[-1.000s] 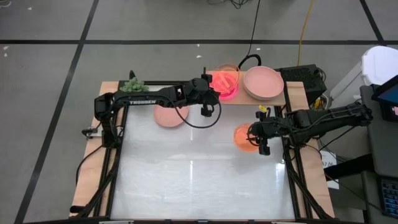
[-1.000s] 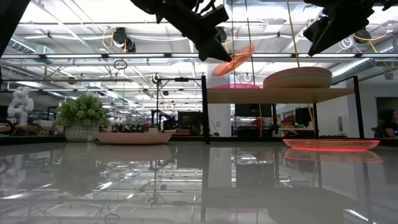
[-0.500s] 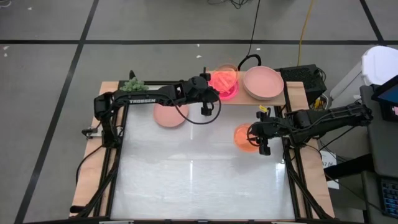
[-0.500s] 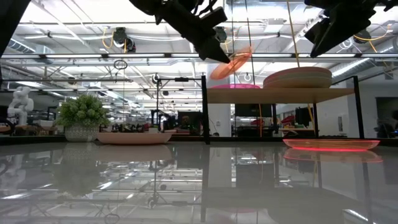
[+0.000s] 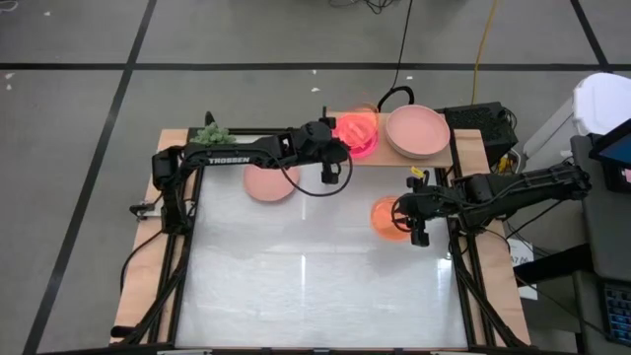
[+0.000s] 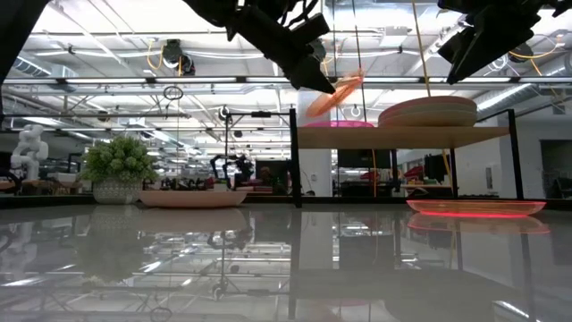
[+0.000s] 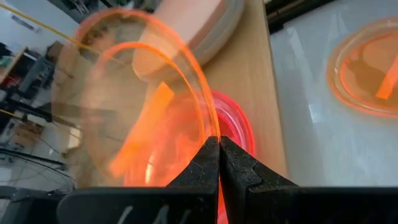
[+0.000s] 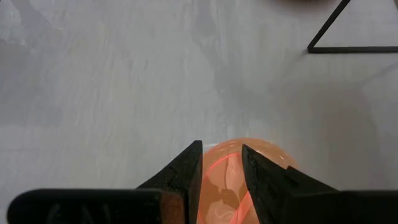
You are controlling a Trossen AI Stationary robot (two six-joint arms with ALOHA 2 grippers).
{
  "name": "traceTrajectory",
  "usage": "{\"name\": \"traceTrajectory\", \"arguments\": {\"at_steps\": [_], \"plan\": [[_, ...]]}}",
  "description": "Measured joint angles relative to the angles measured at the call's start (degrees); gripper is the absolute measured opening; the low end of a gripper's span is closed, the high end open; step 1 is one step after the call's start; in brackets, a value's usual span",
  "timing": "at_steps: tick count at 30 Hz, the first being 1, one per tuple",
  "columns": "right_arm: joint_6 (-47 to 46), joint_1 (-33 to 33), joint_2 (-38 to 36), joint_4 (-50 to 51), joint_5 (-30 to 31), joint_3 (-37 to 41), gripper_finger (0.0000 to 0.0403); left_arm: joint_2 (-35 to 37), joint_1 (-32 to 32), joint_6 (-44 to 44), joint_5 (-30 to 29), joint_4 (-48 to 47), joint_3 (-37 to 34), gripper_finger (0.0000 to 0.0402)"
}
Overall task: Place and stack plates onto a shelf
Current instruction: Stack the left orange plate on top of the light pink plate on the shelf, then stack the pink plate on top of the other pink plate on the shelf
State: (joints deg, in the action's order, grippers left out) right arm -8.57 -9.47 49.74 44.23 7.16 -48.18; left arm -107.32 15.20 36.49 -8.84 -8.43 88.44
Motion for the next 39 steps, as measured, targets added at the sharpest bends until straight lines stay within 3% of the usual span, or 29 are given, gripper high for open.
{"name": "traceTrajectory", "arguments": {"at_steps": [9, 20, 31, 39], "plan": [[0.0, 0.0, 0.0, 0.3, -1.5, 0.0, 0.0095, -0.4, 0.5, -2.6, -0.2, -0.1, 0.0, 0.004], [0.0, 0.0, 0.0, 0.4, -1.5, 0.0, 0.0095, -0.4, 0.8, -5.8, -0.2, -0.5, 0.0, 0.0049], [0.1, 0.0, 0.0, 0.4, -1.5, 0.0, 0.0095, -0.4, 0.4, -8.7, -0.4, 0.6, 0.0, 0.0126], [0.2, 0.0, 0.0, 1.0, -1.5, 0.0, 0.0095, -0.4, -1.5, -10.3, -4.8, 1.1, 0.0, 0.0129]]}}
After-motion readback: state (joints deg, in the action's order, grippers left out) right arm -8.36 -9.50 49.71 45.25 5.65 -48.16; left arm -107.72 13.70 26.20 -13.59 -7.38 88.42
